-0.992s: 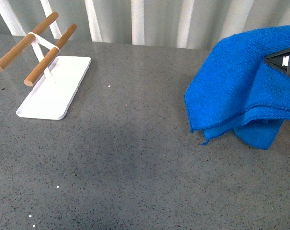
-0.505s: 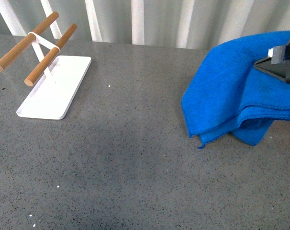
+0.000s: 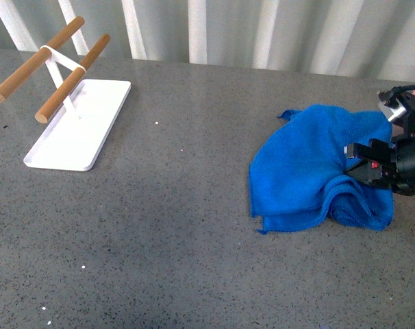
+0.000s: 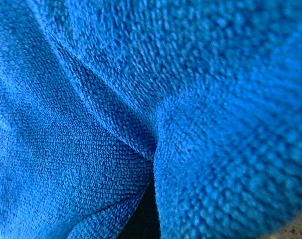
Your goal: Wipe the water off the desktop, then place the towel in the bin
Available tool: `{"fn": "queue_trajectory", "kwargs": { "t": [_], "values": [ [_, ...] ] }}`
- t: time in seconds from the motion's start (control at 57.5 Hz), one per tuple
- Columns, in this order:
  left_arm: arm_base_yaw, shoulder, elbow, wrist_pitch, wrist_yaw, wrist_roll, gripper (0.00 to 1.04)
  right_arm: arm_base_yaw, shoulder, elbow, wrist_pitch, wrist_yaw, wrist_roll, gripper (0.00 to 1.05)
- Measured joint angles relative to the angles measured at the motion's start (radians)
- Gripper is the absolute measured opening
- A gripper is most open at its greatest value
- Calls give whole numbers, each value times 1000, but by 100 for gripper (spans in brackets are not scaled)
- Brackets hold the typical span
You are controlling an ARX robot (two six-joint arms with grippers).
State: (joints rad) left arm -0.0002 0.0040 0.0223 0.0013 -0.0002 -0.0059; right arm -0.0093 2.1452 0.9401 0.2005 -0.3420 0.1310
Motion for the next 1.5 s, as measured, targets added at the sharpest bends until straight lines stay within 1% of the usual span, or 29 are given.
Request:
{"fn": "queue_trajectory", "kwargs": {
  "t": [0.244, 0.365, 0.435, 0.713, 0.8, 0.905, 1.009, 1.114, 1.2, 1.287, 1.357, 1.461, 1.496],
  "values": [
    [0, 0, 0, 0, 0, 0, 98, -27, 43, 23, 18, 1, -35, 3],
    [0, 0, 0, 0, 0, 0, 98, -33, 51, 49, 5, 24, -64, 3],
    [0, 0, 0, 0, 0, 0, 98, -34, 58, 72, -6, 48, -82, 3],
    [0, 0, 0, 0, 0, 0, 98, -29, 130, 264, -63, 222, -153, 3],
    [0, 0, 0, 0, 0, 0, 98, -14, 173, 343, -60, 240, -149, 3],
    [0, 0, 0, 0, 0, 0, 98, 17, 236, 456, -64, 224, -134, 3],
    [0, 0, 0, 0, 0, 0, 98, 53, 287, 565, -115, 196, -121, 3],
    [0, 0, 0, 0, 0, 0, 98, 109, 340, 677, -180, 119, -100, 3],
    [0, 0, 0, 0, 0, 0, 98, 164, 364, 732, -225, 81, -100, 3],
    [0, 0, 0, 0, 0, 0, 98, 221, 365, 738, -252, 48, -105, 3],
    [0, 0, 0, 0, 0, 0, 98, 266, 355, 718, -268, 42, -123, 3],
    [0, 0, 0, 0, 0, 0, 98, 305, 312, 655, -290, 30, -182, 3],
    [0, 0, 0, 0, 0, 0, 98, 318, 278, 599, -298, 23, -228, 3]
  ]
}}
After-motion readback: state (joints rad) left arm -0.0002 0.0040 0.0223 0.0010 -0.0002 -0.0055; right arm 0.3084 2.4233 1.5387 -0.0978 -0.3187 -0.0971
